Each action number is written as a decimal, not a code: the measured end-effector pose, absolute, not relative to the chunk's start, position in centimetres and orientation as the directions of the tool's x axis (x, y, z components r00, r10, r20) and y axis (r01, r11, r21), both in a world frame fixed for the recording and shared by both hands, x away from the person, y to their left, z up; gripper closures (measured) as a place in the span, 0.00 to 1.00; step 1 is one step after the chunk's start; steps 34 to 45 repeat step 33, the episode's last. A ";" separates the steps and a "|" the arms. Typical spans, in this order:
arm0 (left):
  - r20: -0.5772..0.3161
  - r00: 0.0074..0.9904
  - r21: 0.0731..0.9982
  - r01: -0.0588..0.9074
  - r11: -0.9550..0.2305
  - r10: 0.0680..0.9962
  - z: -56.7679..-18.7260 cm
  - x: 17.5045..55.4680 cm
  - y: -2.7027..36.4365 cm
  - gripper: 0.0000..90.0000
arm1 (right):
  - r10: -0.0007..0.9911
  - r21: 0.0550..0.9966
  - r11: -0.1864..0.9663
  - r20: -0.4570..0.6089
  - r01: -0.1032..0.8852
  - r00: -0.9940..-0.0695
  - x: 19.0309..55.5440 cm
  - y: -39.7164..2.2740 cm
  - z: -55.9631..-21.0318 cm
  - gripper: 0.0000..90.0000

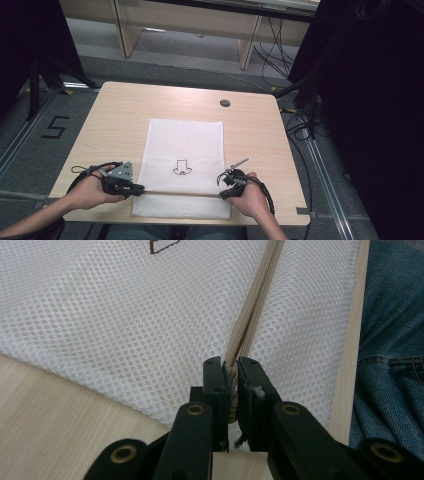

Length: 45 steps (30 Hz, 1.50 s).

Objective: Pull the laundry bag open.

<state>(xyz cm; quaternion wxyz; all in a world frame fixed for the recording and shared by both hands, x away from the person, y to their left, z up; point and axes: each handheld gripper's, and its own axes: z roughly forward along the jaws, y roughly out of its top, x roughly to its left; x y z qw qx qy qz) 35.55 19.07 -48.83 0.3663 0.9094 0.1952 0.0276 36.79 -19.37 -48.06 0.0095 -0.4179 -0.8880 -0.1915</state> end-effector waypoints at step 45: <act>-0.226 0.730 0.822 0.499 -0.275 0.645 -48.1 37.8 25.1 0.46 | 0.750 0.539 0.482 0.155 0.691 -0.643 37.0 -21.0 -46.3 0.72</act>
